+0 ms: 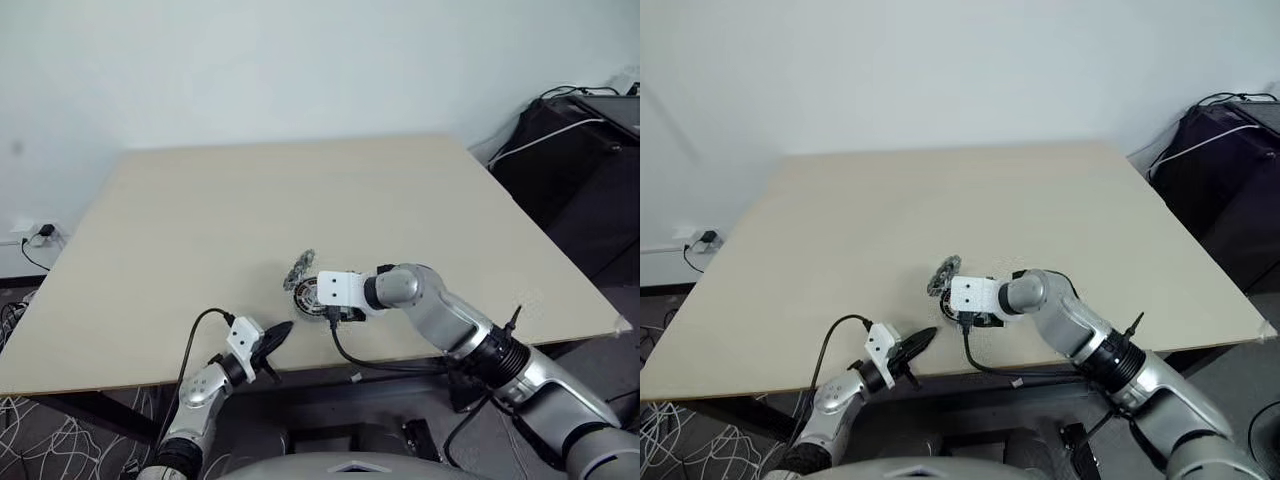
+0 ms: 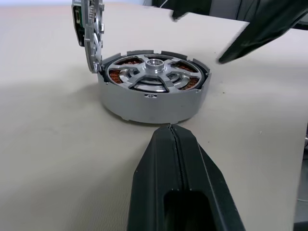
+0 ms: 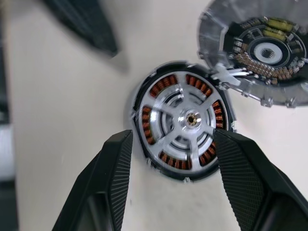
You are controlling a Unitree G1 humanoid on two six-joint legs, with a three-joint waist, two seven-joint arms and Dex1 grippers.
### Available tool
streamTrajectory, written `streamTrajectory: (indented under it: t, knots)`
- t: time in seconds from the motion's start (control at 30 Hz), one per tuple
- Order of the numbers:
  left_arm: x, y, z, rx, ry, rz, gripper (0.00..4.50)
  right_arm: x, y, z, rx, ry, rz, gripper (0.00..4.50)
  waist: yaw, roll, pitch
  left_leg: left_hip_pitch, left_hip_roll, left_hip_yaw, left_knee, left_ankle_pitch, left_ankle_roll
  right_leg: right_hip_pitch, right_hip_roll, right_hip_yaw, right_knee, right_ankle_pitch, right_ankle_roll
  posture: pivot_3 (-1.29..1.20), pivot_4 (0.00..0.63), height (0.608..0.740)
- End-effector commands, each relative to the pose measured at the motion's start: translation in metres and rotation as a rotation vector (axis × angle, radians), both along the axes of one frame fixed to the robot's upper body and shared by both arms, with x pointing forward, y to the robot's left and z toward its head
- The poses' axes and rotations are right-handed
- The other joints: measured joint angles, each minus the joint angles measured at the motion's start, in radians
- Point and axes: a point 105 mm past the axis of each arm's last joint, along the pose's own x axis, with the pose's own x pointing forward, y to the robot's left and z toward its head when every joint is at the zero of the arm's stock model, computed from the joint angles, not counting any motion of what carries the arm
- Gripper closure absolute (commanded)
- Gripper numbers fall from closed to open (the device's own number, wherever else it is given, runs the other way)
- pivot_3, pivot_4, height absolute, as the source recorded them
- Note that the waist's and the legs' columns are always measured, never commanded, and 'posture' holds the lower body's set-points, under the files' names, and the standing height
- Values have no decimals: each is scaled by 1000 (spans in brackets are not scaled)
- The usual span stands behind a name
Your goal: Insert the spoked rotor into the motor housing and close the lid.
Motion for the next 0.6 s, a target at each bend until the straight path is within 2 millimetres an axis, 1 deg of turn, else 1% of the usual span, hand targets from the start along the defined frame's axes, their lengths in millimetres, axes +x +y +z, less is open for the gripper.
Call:
streamTrajectory:
  t: [0.03, 0.2, 0.23, 0.27, 0.33, 0.37, 0.4, 0.43, 0.47, 0.5, 0.53, 0.6]
  knots:
    - [-1, 15, -17, 4, 73, 53, 4500, 0, 6, 16, -46, -26, 125, 1652, -1, 0, -1, 0, 0, 0, 0, 0, -1, 0, 0, 0, 0, 0, 1, 0, 0, 740]
    - [5, 16, -12, -76, 76, 61, 4500, 6, 7, 17, -82, -34, 151, 1652, 0, 2, -2, 1, 3, 0, 0, 4, -6, 0, 0, -4, 0, 4, 6, 0, 0, 740]
    - [7, 15, -7, -77, 50, 48, 4500, 6, 8, 15, -76, -31, 145, 1652, 0, 2, -3, 1, 4, 0, 0, 4, -6, 0, 0, -5, 0, 4, 6, 0, 0, 740]
    - [9, 13, 0, -90, 19, 34, 4500, 5, 8, 13, -72, -28, 142, 1652, -1, 2, -2, 1, 5, 0, 0, 4, -7, 0, 0, -6, 1, 4, 6, 0, 0, 740]
    - [8, 4, 26, -155, -62, -8, 4500, -1, 10, 7, -58, 3, 143, 1652, -4, 1, -2, 0, 5, 0, 0, 5, -8, -2, 0, -7, 1, 6, 4, 0, 0, 740]
    - [7, 1, 35, -179, -82, -23, 4500, -3, 10, 6, -55, 14, 145, 1652, -6, -2, -1, -1, 5, 0, 0, 5, -8, -4, 0, -7, 1, 7, 3, 0, 0, 740]
    - [4, -3, 51, -214, -112, -44, 4500, -6, 10, 4, -55, 18, 148, 1652, -8, -3, 0, -2, 5, 0, -1, 6, -6, -5, 0, -7, 1, 9, 5, 0, 0, 740]
    - [2, -5, 64, -242, -133, -60, 4500, -8, 10, 2, -50, 28, 152, 1652, -10, -4, 1, -4, 5, -1, 0, 6, -4, -7, 0, -6, 1, 8, 4, 0, 0, 740]
    - [0, -6, 74, -260, -142, -70, 4500, -10, 11, 1, -47, 34, 154, 1652, -9, -5, 1, -7, 4, -1, -1, 5, -3, -10, 0, -5, 0, 8, 2, 0, 0, 740]
    - [-2, -7, 83, -271, -150, -91, 4500, -13, 11, 0, -44, 39, 158, 1652, -8, -5, 1, -8, 4, -1, -1, 5, -2, -11, 0, -5, 0, 8, 1, 0, 0, 740]
    - [-4, -7, 89, -280, -148, -106, 4500, -15, 12, -1, -42, 44, 161, 1652, -8, -5, 1, -11, 4, 0, -1, 4, -2, -14, 0, -5, 0, 10, -5, 0, 0, 740]
    - [-5, -7, 95, -276, -140, -113, 4500, -17, 13, -2, -35, 53, 163, 1652, -8, -5, 1, -14, 4, 0, -1, 3, -3, -19, 0, -4, 0, 11, -7, 0, 0, 740]
